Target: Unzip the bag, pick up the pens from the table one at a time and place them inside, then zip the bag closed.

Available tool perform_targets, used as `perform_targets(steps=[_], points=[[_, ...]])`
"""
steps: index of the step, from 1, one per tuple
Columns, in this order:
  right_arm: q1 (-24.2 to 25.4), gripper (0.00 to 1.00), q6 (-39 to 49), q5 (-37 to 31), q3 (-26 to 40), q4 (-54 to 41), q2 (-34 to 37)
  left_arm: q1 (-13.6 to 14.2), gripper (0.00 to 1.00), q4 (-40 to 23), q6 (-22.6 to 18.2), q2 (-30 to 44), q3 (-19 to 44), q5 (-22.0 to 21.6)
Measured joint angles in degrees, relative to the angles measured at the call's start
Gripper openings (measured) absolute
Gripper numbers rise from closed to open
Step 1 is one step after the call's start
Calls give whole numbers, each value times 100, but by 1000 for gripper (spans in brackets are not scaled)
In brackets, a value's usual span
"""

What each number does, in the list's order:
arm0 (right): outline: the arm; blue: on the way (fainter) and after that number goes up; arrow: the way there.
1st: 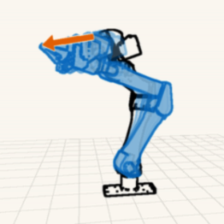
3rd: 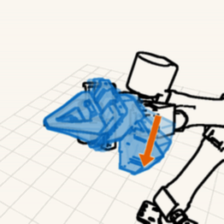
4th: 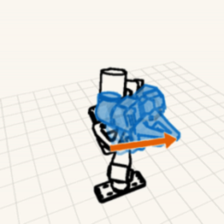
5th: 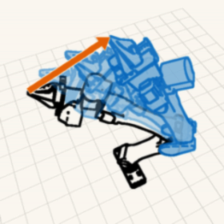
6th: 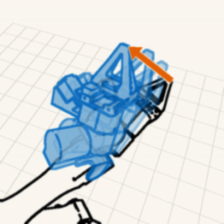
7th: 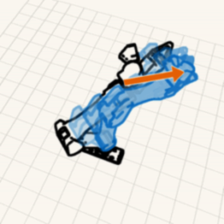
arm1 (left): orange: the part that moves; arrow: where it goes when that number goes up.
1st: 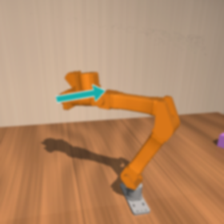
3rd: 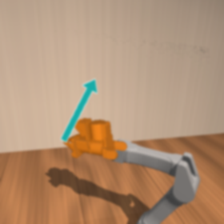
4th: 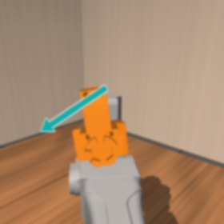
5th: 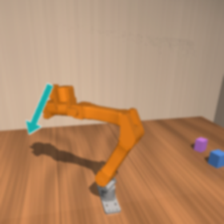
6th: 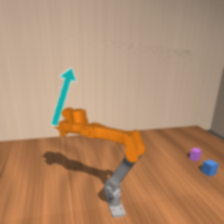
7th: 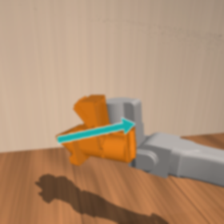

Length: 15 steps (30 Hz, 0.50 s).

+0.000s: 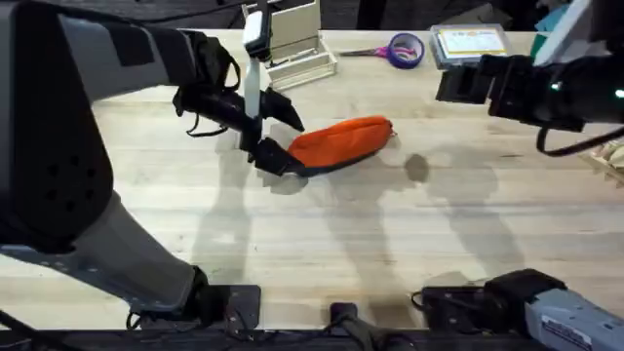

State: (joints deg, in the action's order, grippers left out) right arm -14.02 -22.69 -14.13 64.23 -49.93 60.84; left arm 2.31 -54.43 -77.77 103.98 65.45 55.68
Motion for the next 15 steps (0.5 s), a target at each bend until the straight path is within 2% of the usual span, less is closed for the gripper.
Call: perform_targets(steps=[15], points=[[0,998,176,2,0,-31,-563,-4,996,-89,0,-19,0,-99]])
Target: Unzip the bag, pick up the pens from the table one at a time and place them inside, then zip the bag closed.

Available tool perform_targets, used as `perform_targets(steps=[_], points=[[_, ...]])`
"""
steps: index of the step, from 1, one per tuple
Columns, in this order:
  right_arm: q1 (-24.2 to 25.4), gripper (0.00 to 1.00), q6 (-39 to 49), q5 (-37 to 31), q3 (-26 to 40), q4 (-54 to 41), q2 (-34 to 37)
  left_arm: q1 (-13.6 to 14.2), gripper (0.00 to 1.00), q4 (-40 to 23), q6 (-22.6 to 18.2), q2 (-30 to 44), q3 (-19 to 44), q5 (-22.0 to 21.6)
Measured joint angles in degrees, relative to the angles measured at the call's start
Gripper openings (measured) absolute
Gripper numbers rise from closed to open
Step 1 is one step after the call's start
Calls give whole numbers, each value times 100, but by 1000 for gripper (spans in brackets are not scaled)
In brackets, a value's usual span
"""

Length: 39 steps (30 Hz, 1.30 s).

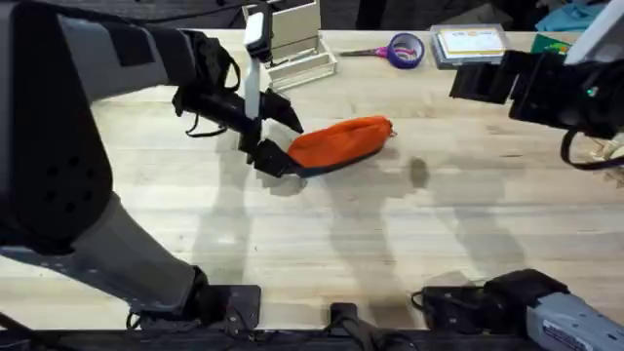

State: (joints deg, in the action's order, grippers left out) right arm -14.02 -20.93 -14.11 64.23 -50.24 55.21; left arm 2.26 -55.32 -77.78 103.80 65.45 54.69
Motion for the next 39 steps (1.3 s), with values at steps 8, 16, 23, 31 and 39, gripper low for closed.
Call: perform_targets(steps=[8,16,23,31,39], points=[[0,998,90,-1,0,-165,-212,0,995,-47,189,-1032,-7,-535],[0,997,196,20,0,-257,-404,0,995,-72,1422,-2320,-7,-1094],[0,997,714,661,0,-341,-691,0,995,-247,3063,-3248,-7,-1555],[0,997,882,982,0,-625,-784,0,995,-748,4422,-4317,-7,-2221],[0,998,901,1054,0,-660,-784,0,995,-1056,5046,-4908,-7,-2626]])
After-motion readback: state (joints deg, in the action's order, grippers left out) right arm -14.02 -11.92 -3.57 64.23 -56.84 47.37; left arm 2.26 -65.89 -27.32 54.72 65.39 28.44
